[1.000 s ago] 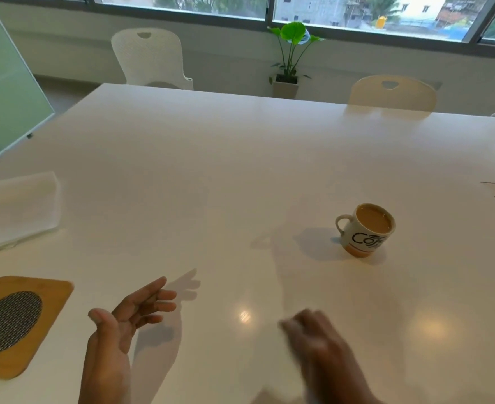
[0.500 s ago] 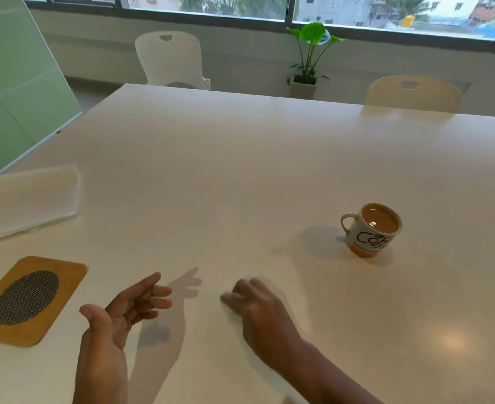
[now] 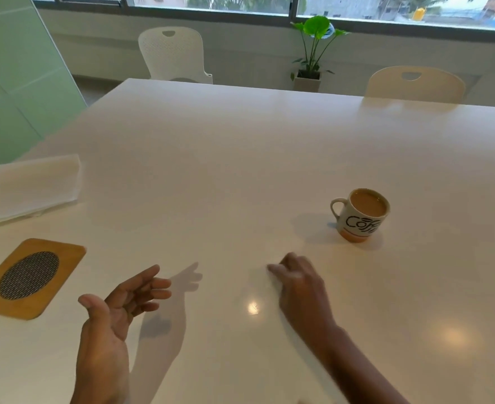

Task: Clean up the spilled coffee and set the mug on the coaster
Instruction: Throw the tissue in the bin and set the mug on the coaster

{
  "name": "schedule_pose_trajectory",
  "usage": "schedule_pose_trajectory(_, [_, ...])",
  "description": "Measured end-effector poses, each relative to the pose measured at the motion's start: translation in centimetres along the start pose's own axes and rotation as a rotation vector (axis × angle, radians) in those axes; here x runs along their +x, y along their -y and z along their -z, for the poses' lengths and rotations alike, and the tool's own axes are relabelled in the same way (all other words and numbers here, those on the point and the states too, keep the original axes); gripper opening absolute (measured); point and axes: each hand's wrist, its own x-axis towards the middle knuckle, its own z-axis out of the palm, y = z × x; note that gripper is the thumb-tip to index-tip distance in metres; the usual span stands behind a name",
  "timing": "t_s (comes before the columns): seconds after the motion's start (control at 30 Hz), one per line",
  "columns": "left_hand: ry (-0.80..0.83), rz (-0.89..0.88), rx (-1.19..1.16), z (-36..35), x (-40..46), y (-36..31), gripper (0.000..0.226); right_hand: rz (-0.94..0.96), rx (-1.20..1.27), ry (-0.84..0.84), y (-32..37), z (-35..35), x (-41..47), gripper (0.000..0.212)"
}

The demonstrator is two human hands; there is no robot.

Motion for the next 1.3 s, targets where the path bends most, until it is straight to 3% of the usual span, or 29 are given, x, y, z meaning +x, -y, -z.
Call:
schedule_pose_trajectory(0.13, [0.031,0.038,-0.086,-0.2,-0.2,-0.2,0.107,0.156,0.086,0.087,5.6,-1.7,-5.3,0.033])
schedule_pose_trajectory(0.27, [0.071,0.080,-0.239,0.9,0.1,-0.5,0.105,0.152,0.194,0.215,9.7,-2.3,-9.2,0.042])
schedule_pose_trajectory(0.37, [0.072,0.096,-0.350,2.9,0.5,-1.0,0.104,-0.101,0.581,0.426,12.0,-1.3,-7.5,0.035])
schedule_pose_trajectory(0.5, [0.037,0.056,-0.427,7.4,1.0,-2.3,0.106,-0.679,1.536,0.633,16.4,-1.9,-3.1,0.029])
schedule_pose_trajectory(0.57, [0.012,0.013,-0.444,10.1,1.2,-3.0,0.107,-0.750,1.776,0.657,19.4,-2.9,-1.3,0.026])
schedule_pose_trajectory(0.7, [-0.065,-0.053,-0.480,17.2,1.6,-4.0,0.105,-0.775,1.982,0.794,27.2,-5.4,2.1,0.028])
schedule_pose_trajectory(0.77, [-0.104,-0.078,-0.487,20.6,1.9,-4.4,0.104,-0.798,2.115,0.903,31.4,-6.9,3.0,0.042])
schedule_pose_trajectory(0.83, [-0.165,-0.100,-0.483,24.2,2.0,-4.8,0.103,-0.883,2.149,0.947,36.0,-9.0,3.8,0.050])
schedule_pose_trajectory(0.97, [-0.269,-0.164,-0.520,31.3,2.0,-5.9,0.100,-0.933,2.099,1.092,44.3,-13.3,4.5,0.027])
schedule_pose_trajectory(1.03, [-0.332,-0.211,-0.552,34.9,1.8,-6.5,0.097,-0.899,2.024,1.130,48.4,-15.7,4.8,0.024])
schedule_pose_trajectory(1.17, [-0.494,-0.291,-0.611,41.7,1.4,-7.2,0.093,-0.796,1.856,1.178,56.2,-21.0,4.5,0.051])
schedule_pose_trajectory(1.3, [-0.673,-0.342,-0.624,47.7,0.3,-7.1,0.087,-0.645,1.699,1.254,63.5,-25.5,2.9,0.037])
